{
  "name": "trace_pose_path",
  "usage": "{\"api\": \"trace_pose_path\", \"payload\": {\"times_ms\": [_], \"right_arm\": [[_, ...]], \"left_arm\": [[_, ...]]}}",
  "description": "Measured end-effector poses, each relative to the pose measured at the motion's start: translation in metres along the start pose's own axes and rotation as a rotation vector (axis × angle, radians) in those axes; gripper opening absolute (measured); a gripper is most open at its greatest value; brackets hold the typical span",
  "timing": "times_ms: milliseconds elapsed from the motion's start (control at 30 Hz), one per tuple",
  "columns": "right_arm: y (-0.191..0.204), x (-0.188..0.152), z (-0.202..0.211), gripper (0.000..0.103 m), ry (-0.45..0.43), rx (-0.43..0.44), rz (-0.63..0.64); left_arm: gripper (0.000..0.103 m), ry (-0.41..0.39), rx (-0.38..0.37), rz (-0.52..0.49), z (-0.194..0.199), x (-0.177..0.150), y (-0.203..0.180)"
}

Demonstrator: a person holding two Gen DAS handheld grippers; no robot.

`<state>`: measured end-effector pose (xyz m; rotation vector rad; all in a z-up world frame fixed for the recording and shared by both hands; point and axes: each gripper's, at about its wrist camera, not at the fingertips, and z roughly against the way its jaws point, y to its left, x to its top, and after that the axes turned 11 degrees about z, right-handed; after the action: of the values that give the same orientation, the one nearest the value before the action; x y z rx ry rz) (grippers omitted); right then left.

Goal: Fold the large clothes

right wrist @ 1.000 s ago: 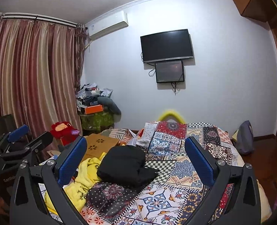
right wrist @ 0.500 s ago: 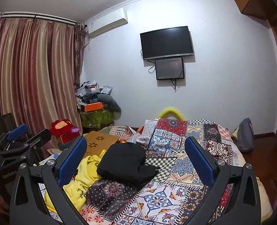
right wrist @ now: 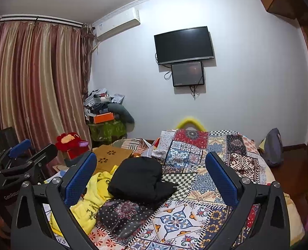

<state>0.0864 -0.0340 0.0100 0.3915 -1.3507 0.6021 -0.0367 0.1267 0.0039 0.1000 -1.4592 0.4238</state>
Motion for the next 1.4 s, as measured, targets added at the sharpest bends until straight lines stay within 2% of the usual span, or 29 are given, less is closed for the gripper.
{"api": "trace_pose_path", "payload": {"times_ms": [633, 1400], "right_arm": [[-0.0001, -0.0007, 0.0029, 0.103, -0.006, -0.005, -0.009], [-0.0004, -0.0024, 0.0001, 0.103, 0.003, -0.016, -0.032]], "left_arm": [[0.102, 0.004, -0.009, 0.002, -0.0015, -0.0006, -0.0013], [0.102, 0.047, -0.032, 0.021, -0.0061, -0.0038, -0.0002]]}}
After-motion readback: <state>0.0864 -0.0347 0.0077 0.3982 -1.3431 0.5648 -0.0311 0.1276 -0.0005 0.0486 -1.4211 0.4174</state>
